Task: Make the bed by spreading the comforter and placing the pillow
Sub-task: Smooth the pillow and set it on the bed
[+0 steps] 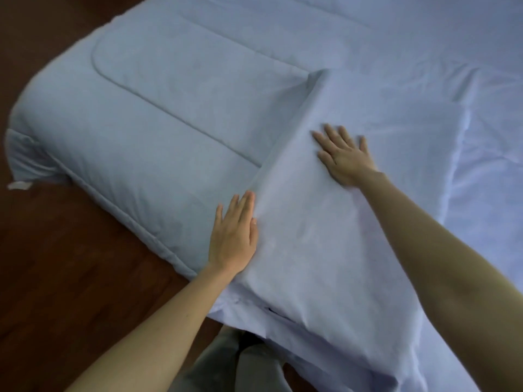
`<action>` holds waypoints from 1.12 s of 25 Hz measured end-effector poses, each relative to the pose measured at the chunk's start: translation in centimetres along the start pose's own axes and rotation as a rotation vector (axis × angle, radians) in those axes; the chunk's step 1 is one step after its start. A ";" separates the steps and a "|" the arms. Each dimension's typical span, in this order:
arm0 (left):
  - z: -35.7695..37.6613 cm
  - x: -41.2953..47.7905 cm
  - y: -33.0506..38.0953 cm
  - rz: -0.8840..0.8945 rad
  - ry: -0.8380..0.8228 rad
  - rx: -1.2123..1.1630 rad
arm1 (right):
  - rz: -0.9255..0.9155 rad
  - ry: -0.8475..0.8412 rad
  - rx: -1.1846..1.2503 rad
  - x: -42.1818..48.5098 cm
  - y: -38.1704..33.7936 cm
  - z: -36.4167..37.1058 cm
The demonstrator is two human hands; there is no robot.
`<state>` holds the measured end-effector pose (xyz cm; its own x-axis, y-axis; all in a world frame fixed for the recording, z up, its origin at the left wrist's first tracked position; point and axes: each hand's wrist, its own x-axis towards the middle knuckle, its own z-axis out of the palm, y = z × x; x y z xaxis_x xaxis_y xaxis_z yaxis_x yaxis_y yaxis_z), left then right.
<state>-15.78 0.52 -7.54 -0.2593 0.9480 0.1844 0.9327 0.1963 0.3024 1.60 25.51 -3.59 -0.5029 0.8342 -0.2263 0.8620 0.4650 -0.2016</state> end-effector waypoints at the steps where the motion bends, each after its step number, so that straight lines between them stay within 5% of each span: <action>1: -0.5 0.5 0.8 0.036 0.055 0.017 | 0.018 0.027 0.007 -0.3 1.0 -0.3; 5: -0.3 1.8 8.9 0.270 0.111 -0.180 | 0.556 0.137 0.032 -4.7 7.7 -0.8; 8: 2.2 0.8 13.3 0.471 -0.141 -0.086 | 0.569 0.219 0.067 -9.4 6.5 0.5; 15: 0.4 -0.3 4.9 0.158 -0.161 0.110 | 0.711 0.195 0.112 -23.5 -2.0 4.5; 20: -1.5 -3.0 0.2 0.018 -0.278 -0.105 | 0.462 0.196 0.005 -31.2 -7.7 7.9; 24: -2.8 -4.9 -4.2 -0.153 -0.459 -0.306 | 0.905 0.225 0.664 -35.5 -5.9 7.5; 28: -3.1 -4.5 -5.8 -0.178 -0.503 -0.592 | 0.932 0.351 0.985 -35.1 -5.6 6.5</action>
<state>-20.80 -5.66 -7.17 -0.1163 0.9420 -0.3149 0.5635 0.3237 0.7600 14.00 -8.27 -0.69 0.3912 0.8147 -0.4280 0.3947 -0.5686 -0.7217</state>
